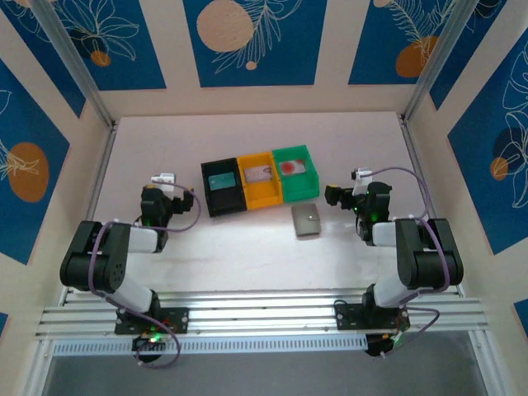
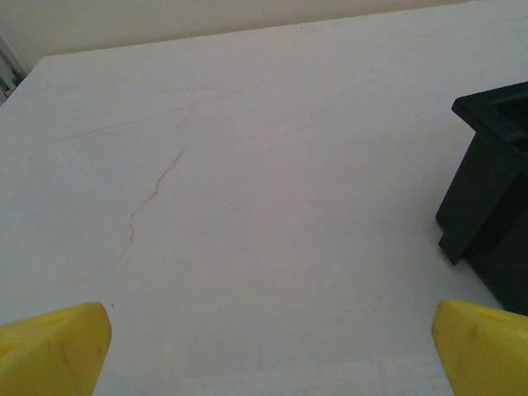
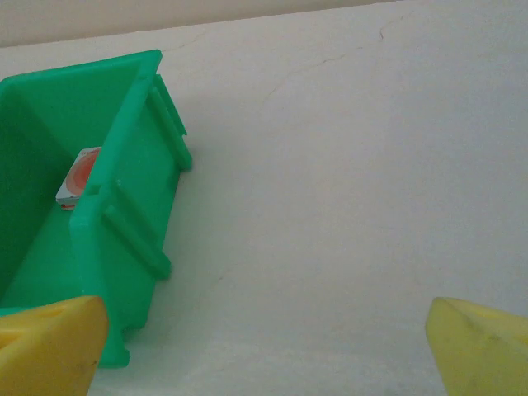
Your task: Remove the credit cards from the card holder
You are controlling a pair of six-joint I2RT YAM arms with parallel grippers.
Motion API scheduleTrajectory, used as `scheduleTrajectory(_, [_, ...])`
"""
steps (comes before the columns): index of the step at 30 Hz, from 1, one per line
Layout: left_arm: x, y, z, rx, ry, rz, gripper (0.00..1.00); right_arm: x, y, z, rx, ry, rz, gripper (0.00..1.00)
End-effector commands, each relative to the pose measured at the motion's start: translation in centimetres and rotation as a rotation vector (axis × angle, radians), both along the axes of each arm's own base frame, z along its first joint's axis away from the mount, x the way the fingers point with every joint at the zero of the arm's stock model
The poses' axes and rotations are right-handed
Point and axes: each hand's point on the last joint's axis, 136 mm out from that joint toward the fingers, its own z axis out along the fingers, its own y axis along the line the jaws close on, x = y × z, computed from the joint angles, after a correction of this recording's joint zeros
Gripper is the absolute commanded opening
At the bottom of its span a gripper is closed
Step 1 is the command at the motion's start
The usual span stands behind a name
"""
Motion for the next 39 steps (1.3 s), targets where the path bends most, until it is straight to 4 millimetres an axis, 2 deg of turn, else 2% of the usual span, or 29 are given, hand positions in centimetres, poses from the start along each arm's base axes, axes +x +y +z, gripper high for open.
scheduleTrajectory(1, [0.1, -0.1, 0.3, 0.000, -0.023, -0.016, 1.00, 0.4, 0.1, 0.9, -0.011, -0.028, 0.020, 0.99])
scheduleTrajectory(30, [0.1, -0.1, 0.3, 0.000, -0.023, -0.016, 1.00, 0.6, -0.3, 1.1, -0.022, -0.033, -0.014, 0.99])
scheduleTrajectory(32, [0.1, -0.1, 0.3, 0.000, -0.023, -0.016, 1.00, 0.7, -2.0, 2.9, -0.038, 0.025, -0.132, 0.99])
scheduleTrajectory(34, [0.1, -0.1, 0.3, 0.000, -0.023, -0.016, 1.00, 0.6, -1.8, 6.9, -0.034, -0.035, -0.140, 0.99])
scheduleTrajectory(37, [0.1, -0.1, 0.3, 0.000, -0.023, -0.016, 1.00, -0.6, 0.1, 11.0, 0.001, -0.085, -0.124, 0.99])
scheduleTrajectory(39, [0.1, -0.1, 0.3, 0.000, -0.023, -0.016, 1.00, -1.9, 3.1, 13.2, -0.003, -0.112, -0.033, 0.99])
